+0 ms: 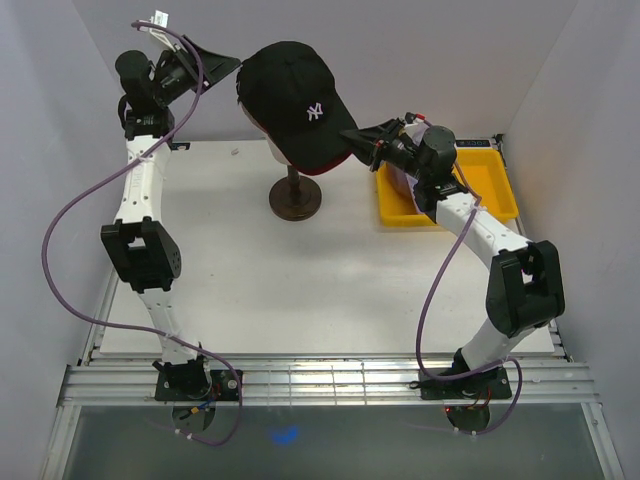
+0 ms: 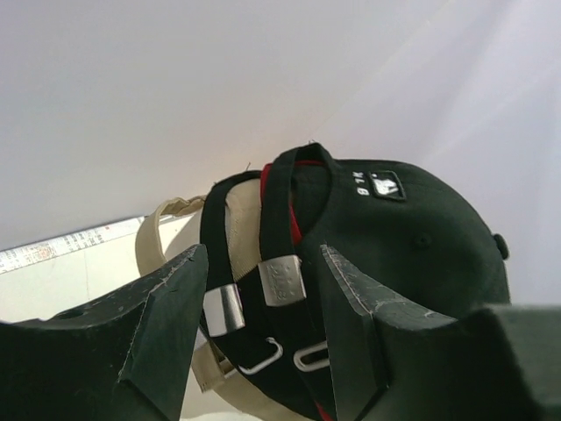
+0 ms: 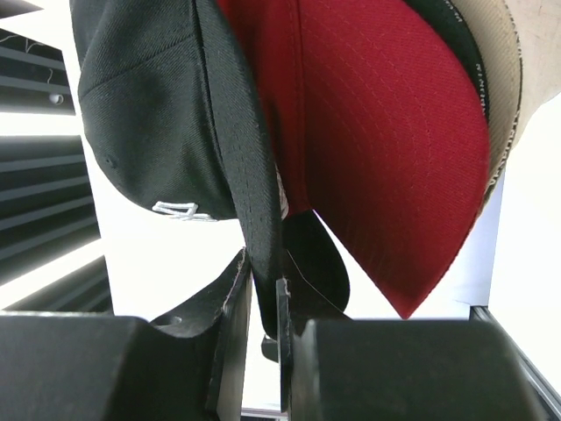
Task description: Stack the hats
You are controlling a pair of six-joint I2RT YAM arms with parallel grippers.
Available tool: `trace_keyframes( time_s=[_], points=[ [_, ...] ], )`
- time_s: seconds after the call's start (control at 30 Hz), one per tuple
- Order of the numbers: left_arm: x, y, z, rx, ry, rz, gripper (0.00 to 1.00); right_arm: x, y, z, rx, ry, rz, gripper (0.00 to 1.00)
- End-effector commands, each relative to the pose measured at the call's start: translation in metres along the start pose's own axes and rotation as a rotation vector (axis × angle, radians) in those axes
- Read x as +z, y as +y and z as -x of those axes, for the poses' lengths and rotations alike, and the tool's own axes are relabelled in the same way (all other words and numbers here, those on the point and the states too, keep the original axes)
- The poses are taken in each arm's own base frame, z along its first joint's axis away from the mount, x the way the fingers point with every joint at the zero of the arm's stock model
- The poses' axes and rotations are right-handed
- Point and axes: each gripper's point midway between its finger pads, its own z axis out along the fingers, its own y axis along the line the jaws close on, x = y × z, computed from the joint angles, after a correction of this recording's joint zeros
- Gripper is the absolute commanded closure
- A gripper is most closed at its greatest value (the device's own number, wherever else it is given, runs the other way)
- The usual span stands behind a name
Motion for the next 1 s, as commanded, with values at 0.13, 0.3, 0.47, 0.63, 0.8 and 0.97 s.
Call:
trace_keyframes(
  time_s=[0.13,0.3,0.47,0.63,0.8,0.97],
  points=[
    [0.013,-0.013,0.006,0.085,-0.023,-0.022,0.37,0.006,-0.053,0.012,0.092,0.002,-0.176,0.92],
    [0.019,-0.005,0.003,0.09,-0.022,0.03,0.41,0.008,-0.053,0.014,0.088,0.003,-0.186,0.92],
    [0.037,-0.003,-0.011,0.091,-0.014,0.085,0.53,0.007,-0.053,0.013,0.086,0.004,-0.181,0.92],
    [0.048,0.006,-0.032,0.098,0.022,0.137,0.71,0.006,-0.055,0.013,0.094,-0.002,-0.182,0.92],
    [0.049,0.022,-0.04,0.068,0.027,0.203,0.92,0.004,-0.058,0.015,0.105,-0.022,-0.187,0.92],
    [0.05,0.04,-0.061,0.047,0.069,0.28,1.0,0.0,-0.068,0.017,0.137,-0.044,-0.194,0.92]
  ],
)
